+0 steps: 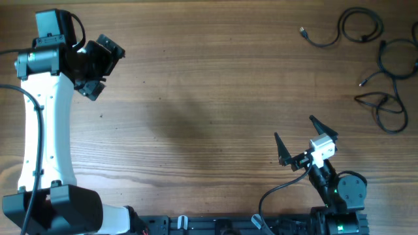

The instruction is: Untangle cables

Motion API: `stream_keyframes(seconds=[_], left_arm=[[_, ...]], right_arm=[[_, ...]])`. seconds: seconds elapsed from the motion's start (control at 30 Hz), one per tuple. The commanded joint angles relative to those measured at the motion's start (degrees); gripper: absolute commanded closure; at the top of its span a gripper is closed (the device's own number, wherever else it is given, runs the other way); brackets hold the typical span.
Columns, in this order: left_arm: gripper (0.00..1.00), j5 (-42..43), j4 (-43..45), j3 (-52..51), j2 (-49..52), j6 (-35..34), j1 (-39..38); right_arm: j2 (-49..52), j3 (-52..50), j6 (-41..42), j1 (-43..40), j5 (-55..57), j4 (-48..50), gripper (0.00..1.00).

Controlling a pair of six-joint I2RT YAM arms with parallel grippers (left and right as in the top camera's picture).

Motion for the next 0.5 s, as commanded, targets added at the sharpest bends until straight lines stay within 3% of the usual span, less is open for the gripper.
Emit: stream_keyframes(seconds=[0.0,0.07,0.2,0.33,0.4,0.47], left_arm=[[0.00,-5.7,-0.3,-0.3,0.1,0.9,0.2],[0.00,-5.7,-1.2,-0.3,0.1,0.9,0.1],[0.00,-18.4,-1.6,-0.5,-5.8,2.4,-3.4],[0.00,-13.0,11.4,-9.2,-16.6,32.6,-10.5],[0.00,-8.1,21.5,-18.7,-23.6,38.0,-11.8],[0.00,-6.1,36.0,-34.6,-34.4,38.0,-11.7]], right_arm=[[-0.6,-0.1,1.1,0.2,-0.9,0.3,0.00],[-0.6,-0.1,1.1,0.2,-0.9,0.3,0.00],[-0.6,-0.1,1.1,0.2,-0.9,0.3,0.00],[-0.6,-0.1,1.1,0.2,-0.9,0.3,0.00],[-0.6,-0.1,1.1,0.2,-0.9,0.3,0.00],[-0.6,-0.1,1.1,0.2,-0.9,0.3,0.00]])
